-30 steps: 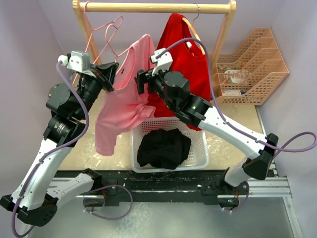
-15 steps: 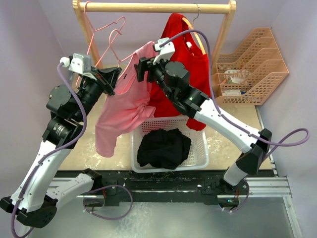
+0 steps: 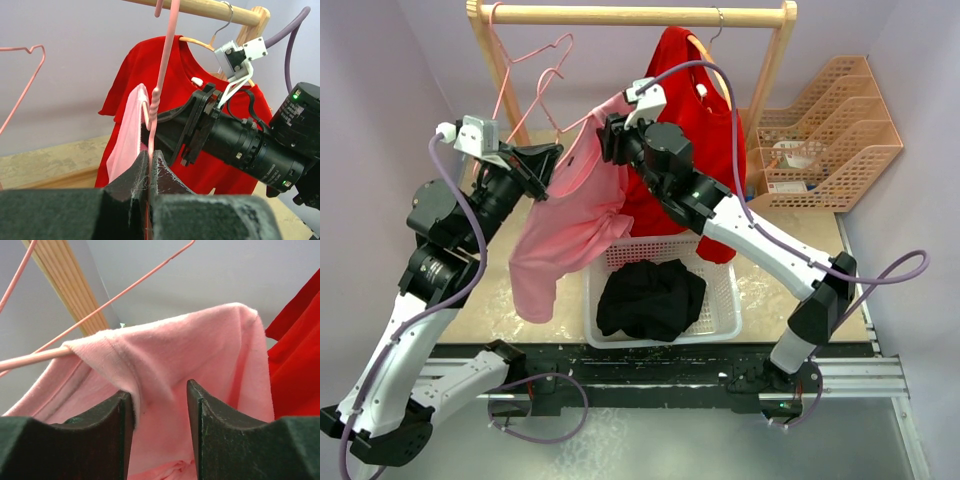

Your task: Remove the t-shirt from the hanger

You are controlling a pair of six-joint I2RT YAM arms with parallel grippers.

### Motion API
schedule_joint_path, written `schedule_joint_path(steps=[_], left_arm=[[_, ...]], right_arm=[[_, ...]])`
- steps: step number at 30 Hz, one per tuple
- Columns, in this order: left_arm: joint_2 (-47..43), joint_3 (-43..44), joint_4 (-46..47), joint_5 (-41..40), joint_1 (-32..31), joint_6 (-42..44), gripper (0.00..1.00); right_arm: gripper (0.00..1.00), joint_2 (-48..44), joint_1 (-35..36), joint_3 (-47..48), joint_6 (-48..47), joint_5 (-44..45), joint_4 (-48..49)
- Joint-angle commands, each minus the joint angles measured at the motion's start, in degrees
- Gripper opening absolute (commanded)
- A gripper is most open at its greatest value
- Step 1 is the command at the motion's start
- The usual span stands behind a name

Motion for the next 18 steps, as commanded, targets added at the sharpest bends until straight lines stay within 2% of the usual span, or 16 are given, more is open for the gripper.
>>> schedule_joint_path(steps=[1, 2, 3, 4, 5, 12, 18], left_arm=[[-2.0, -0.6, 1.5, 0.2, 0.2, -0.6, 0.00], [-2.2, -0.7, 1.1, 0.0, 0.2, -0.5, 0.00], [-2.4, -0.8, 0.5, -0.1, 0.2, -0.4, 0.00], [-2.5, -1.0, 0.1, -0.2, 0.2, -0.3, 0.00], [-2.7, -1.1, -0.4, -0.2, 0.2, -0.3, 0.00], [-4.2, -1.6, -5.0, 0.8, 0.2, 0.9, 0.00], [-5.4, -1.1, -7.8, 5.7, 0.2, 1.7, 0.00]], right_arm=[[0.44, -3.7, -0.5, 1.3, -2.0, 2.2, 4.0], [0.40, -4.0, -0.6, 1.3, -2.5, 2.5, 4.0], [0.28, -4.4, -0.7, 1.3, -3.1, 3.0, 4.0], [0.09, -4.7, -0.7, 1.4, -3.6, 4.0, 3.9], [0.00, -5.1, -0.8, 1.5, -4.1, 4.9, 4.0], [0.00, -6.5, -2.6, 2.5, -9.3, 9.1, 3.6], [0.00, -5.2, -6.6, 5.6, -9.2, 10.3, 1.0]])
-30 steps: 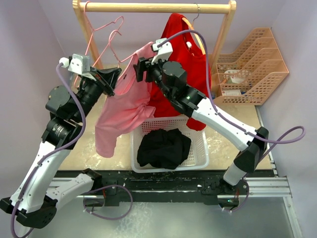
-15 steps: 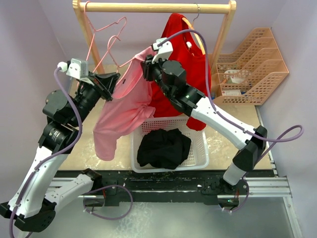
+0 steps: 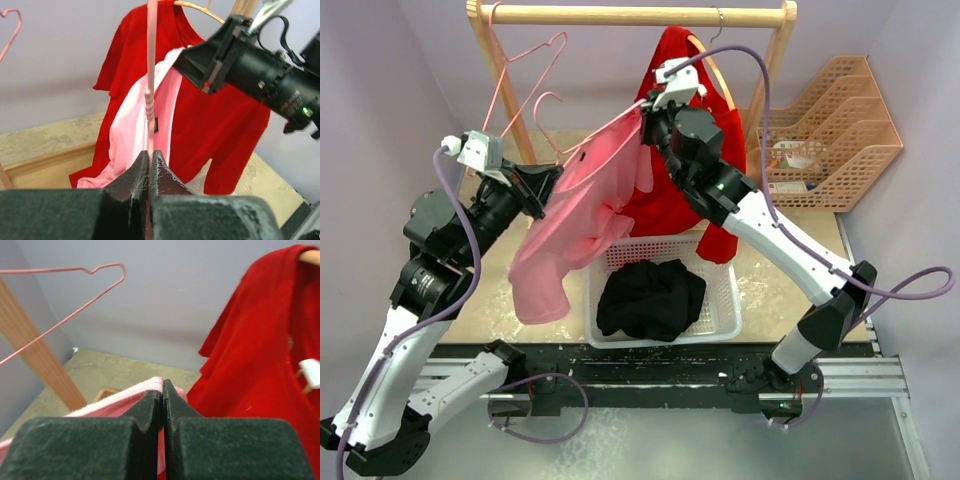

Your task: Remove the t-shirt from the hanger

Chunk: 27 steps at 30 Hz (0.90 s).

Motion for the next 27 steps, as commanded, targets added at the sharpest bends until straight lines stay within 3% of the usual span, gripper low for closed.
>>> schedule_joint_path(steps=[1, 7, 14, 27], left_arm=[[-1.8, 0.9, -1.0, 5.1, 0.2, 1.0, 0.00], [-3.7, -0.4, -1.2, 11.9, 0.2, 0.4, 0.00], [-5.3, -1.4, -0.8, 12.6, 0.2, 0.4, 0.00], [0.8, -4.7, 13.7, 7.7, 0.2, -4.3, 0.00]], right_arm=[[0.00, -0.5, -3.7, 5.1, -1.8, 4.4, 1.1], [0.00, 1.7, -6.7, 6.4, -0.5, 4.5, -2.1], [0.00, 2.0, -7.8, 3.8, 2.1, 2.6, -3.9], [0.00, -10.9, -4.7, -12.2, 5.9, -17.1, -0.8]])
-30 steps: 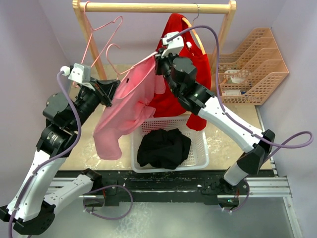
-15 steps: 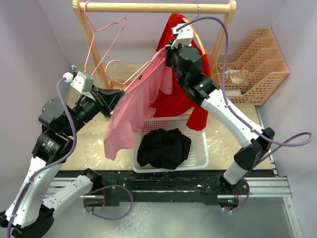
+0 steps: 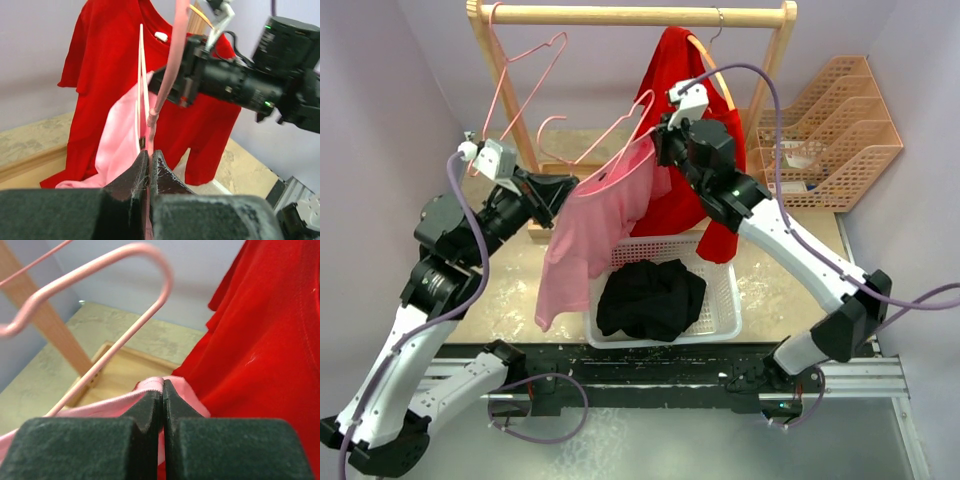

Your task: Remove the t-shirt from the hanger

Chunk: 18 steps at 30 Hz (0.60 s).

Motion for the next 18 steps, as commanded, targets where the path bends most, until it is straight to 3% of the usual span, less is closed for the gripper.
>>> schedule_joint_path(steps=[1, 9, 18], left_arm=[[3.3, -0.1, 12.5, -2.1, 0.2, -3.2, 0.00], [10.6, 3.5, 18.5, -8.7, 0.2, -4.1, 0.00], [17.3, 13.5, 16.2, -15.5, 0.1, 0.4, 0.00]], right_arm=[[0.00, -7.8, 2.1, -3.2, 1.0, -8.0, 3.8], [0.00, -14.2, 6.6, -6.8, -0.6, -14.4, -1.9], [0.00, -23.1, 7.8, 0.1, -3.9, -16.7, -9.1]])
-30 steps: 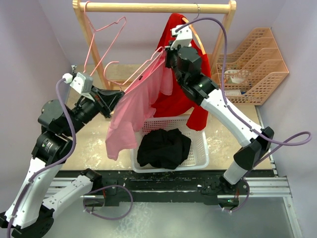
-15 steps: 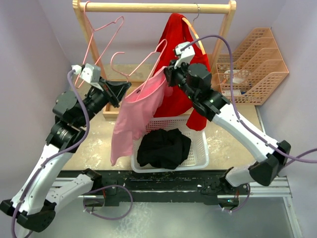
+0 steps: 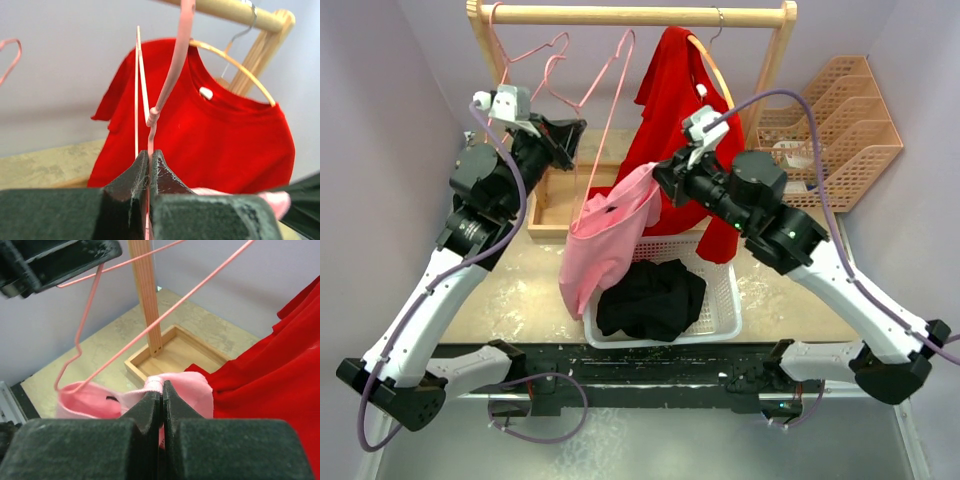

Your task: Remove the t-shirt from the hanger

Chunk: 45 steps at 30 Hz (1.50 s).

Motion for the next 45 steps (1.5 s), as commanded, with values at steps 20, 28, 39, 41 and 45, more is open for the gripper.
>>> schedule_joint_path(steps=[20, 28, 39, 41, 45], left_arm=[[0.3, 6.4, 0.9, -5.3, 0.2, 2.7, 0.00], [0.3, 5.6, 0.7, -4.7, 0.1, 2.5, 0.00], [1.6, 5.6, 0.5, -4.4, 0.2, 2.3, 0.00], [2.0, 5.8, 0.1, -4.3, 0.2, 2.4, 0.00], [2.6, 6.4, -0.3, -4.6, 0.2, 2.8, 0.00]], right_arm=[[0.00, -4.0, 0.2, 39.3, -7.5, -4.5, 5.8], [0.00, -5.8, 0.2, 32.1, -5.8, -3.3, 6.8], [0.00, -4.0, 0.2, 24.4, -0.6, -8.2, 8.7], [0.00, -4.9, 0.2, 21.1, 0.3, -8.2, 9.5], [0.00, -8.9, 0.3, 12.3, 2.9, -7.7, 11.1]])
